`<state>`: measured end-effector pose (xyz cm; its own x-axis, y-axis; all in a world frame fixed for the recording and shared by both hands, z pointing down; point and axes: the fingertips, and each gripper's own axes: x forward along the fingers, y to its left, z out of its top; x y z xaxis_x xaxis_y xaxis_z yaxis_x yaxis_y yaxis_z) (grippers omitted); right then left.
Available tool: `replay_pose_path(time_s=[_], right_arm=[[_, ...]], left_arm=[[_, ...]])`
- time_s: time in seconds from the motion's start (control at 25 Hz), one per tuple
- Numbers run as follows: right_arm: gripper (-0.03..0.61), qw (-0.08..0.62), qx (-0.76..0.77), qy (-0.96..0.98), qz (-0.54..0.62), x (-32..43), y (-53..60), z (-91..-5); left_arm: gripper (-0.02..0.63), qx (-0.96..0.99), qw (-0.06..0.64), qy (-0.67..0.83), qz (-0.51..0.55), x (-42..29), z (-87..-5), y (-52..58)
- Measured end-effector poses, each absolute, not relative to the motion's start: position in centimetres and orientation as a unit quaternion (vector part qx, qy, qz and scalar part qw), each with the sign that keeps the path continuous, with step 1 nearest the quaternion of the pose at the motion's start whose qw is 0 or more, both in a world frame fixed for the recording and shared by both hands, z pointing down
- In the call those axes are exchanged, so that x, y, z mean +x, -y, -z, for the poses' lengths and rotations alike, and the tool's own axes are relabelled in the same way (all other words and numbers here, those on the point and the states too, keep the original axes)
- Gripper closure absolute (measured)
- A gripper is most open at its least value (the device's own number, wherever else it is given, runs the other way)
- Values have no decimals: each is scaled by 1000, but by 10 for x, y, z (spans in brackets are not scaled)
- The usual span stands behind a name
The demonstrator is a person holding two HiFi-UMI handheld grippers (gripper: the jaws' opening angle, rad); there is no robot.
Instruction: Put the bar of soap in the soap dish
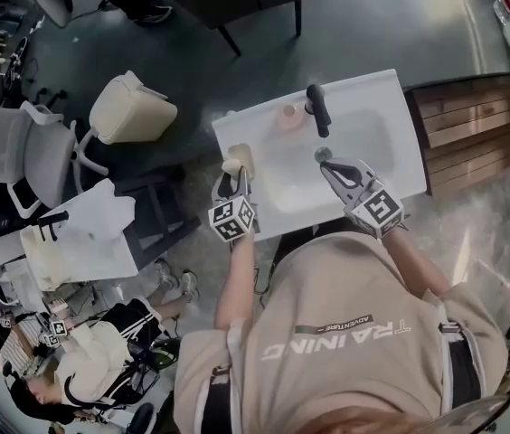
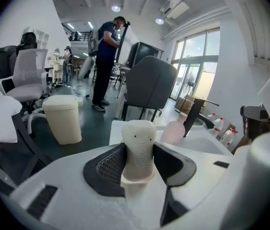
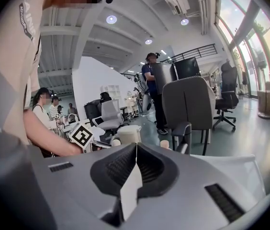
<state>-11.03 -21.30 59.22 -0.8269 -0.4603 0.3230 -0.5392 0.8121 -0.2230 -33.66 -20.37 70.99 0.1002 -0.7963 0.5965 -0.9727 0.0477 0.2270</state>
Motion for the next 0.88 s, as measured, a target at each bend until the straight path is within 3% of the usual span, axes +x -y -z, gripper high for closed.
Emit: replay_pose_path(time_s=[0.88], right_arm=[[566, 122, 256, 944, -171, -110, 241, -592]], left_arm=[[436, 612, 419, 633, -220, -334, -763, 235]])
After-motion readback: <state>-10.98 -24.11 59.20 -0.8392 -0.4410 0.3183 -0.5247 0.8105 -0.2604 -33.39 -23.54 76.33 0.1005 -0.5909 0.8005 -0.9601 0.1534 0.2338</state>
